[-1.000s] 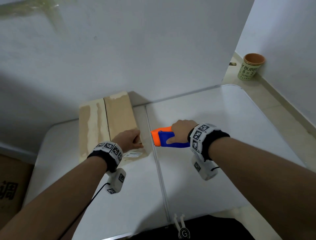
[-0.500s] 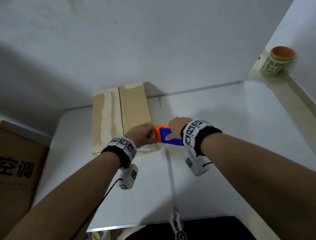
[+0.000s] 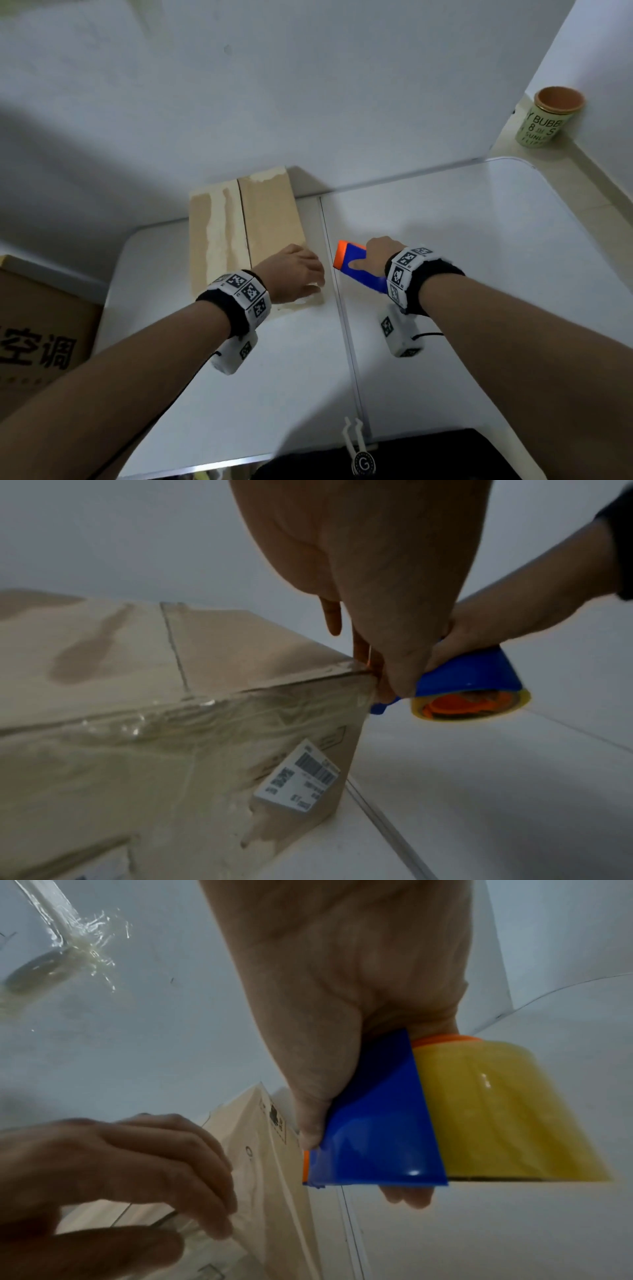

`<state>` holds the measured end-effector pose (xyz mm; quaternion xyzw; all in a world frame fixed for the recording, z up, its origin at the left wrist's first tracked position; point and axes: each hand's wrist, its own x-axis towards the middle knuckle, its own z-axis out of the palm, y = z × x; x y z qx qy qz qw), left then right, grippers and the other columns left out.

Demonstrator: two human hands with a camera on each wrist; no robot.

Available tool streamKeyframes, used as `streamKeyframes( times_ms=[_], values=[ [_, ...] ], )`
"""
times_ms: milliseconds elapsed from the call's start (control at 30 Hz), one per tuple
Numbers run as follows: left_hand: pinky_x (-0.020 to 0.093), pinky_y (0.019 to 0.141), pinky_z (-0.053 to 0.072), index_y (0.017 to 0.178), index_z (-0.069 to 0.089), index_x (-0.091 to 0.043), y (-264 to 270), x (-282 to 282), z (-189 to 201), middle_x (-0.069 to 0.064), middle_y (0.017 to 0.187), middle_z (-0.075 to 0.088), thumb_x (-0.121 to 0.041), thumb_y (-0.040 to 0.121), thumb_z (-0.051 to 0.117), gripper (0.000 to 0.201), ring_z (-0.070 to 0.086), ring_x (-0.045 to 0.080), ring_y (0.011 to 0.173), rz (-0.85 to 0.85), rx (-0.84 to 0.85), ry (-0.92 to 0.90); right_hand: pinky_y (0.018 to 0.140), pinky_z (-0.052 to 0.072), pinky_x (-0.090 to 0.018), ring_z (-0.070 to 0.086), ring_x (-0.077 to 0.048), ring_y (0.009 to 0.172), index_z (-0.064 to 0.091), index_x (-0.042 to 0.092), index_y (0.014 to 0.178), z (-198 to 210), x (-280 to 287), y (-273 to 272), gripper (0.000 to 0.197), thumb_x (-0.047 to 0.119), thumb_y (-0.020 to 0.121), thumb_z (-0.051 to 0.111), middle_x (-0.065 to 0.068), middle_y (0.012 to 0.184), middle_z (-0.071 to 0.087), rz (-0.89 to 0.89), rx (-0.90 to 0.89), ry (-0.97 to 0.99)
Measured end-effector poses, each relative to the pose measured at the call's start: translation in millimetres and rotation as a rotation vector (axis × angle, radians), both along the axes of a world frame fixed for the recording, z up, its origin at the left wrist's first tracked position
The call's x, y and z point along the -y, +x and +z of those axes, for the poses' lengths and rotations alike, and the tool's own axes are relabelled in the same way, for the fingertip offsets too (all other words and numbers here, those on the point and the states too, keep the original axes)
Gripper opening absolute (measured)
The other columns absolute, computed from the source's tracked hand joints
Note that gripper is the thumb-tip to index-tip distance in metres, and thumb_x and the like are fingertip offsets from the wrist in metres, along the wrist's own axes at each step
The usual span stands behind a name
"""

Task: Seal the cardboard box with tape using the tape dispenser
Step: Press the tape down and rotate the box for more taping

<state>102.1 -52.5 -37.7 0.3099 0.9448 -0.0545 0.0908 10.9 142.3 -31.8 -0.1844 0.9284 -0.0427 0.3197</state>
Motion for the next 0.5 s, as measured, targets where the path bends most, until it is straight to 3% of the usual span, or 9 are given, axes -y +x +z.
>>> streamKeyframes(
  times_ms=[133, 267, 400, 500],
  values=[
    [0.038, 0.111, 0.023, 0.123, 0.058, -0.031, -13.4, -4.8, 2.5, -0.01, 0.13, 0.059, -0.044, 0.097, 0.038, 0.035, 0.045, 0.014, 0.13, 0.034, 0.068, -0.178, 0.068, 0.038, -0.029, 0.05, -0.023, 0.075, 0.055, 0.008, 0.094, -1.9, -10.5, 4.6, 0.043, 0.05, 0.091, 0.053, -0.007, 0.082, 0.053, -0.03, -0.018, -0.025],
    [0.045, 0.117, 0.011, 0.124, 0.058, -0.029, -21.5, -5.8, -4.3, -0.007, 0.135, 0.055, -0.051, 0.094, 0.042, 0.04, 0.029, 0.017, 0.142, 0.082, 0.181, -0.257, 0.068, 0.038, -0.03, 0.05, -0.024, 0.076, 0.058, 0.005, 0.101, 1.3, -20.6, 8.6, 0.046, 0.049, 0.091, 0.053, -0.008, 0.087, 0.053, -0.075, -0.024, -0.034],
    [0.047, 0.119, 0.004, 0.117, 0.064, -0.025, -21.8, -15.5, -12.4, -0.006, 0.141, 0.049, -0.053, 0.093, 0.042, 0.043, 0.022, 0.018, 0.145, 0.179, 0.187, -0.243, 0.069, 0.039, -0.03, 0.051, -0.024, 0.078, 0.057, 0.005, 0.101, 6.2, -26.4, 10.3, 0.046, 0.05, 0.092, 0.052, -0.008, 0.089, 0.053, -0.103, -0.025, -0.053],
    [0.048, 0.119, -0.004, 0.117, 0.064, -0.024, -14.1, -22.0, -22.8, -0.008, 0.148, 0.041, -0.041, 0.097, 0.041, 0.034, 0.013, 0.016, 0.147, 0.312, 0.15, -0.115, 0.069, 0.039, -0.03, 0.051, -0.025, 0.079, 0.05, 0.008, 0.092, 8.8, -29.1, 11.9, 0.044, 0.052, 0.092, 0.051, -0.008, 0.089, 0.053, -0.111, -0.038, -0.044]
  ],
)
